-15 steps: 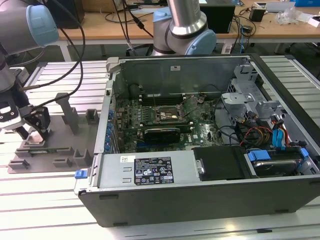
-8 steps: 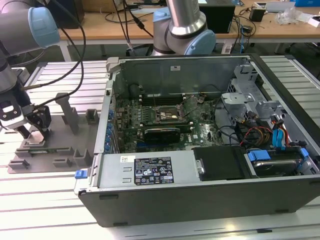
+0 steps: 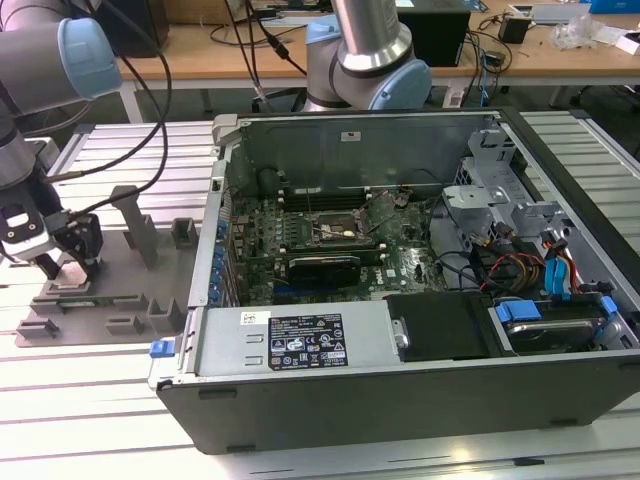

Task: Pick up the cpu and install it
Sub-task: 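Pick up the cpu and move it towards the insertion slot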

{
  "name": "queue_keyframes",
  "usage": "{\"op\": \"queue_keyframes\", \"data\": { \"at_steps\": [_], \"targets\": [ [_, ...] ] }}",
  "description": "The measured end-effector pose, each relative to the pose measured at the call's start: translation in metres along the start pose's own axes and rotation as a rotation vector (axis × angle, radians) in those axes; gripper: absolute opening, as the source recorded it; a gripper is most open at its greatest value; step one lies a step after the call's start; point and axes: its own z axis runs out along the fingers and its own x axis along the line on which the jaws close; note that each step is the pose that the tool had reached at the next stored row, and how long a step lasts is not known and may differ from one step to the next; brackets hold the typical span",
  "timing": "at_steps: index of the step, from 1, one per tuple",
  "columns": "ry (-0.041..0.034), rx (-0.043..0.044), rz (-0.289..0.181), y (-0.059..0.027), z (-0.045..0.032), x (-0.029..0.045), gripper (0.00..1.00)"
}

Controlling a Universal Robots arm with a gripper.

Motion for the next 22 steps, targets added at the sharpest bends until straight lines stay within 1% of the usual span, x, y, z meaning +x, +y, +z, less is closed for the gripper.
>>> {"op": "queue_keyframes", "data": {
  "at_steps": [19, 20, 22],
  "targets": [
    [0.0002, 0.0006, -0.003, -0.0001, 0.0011, -0.0003, 0.6],
    [0.0002, 0.0006, -0.003, -0.0001, 0.0013, -0.0003, 0.55],
    [0.0003, 0.0006, -0.003, -0.0001, 0.0013, -0.0003, 0.55]
  ]
}}
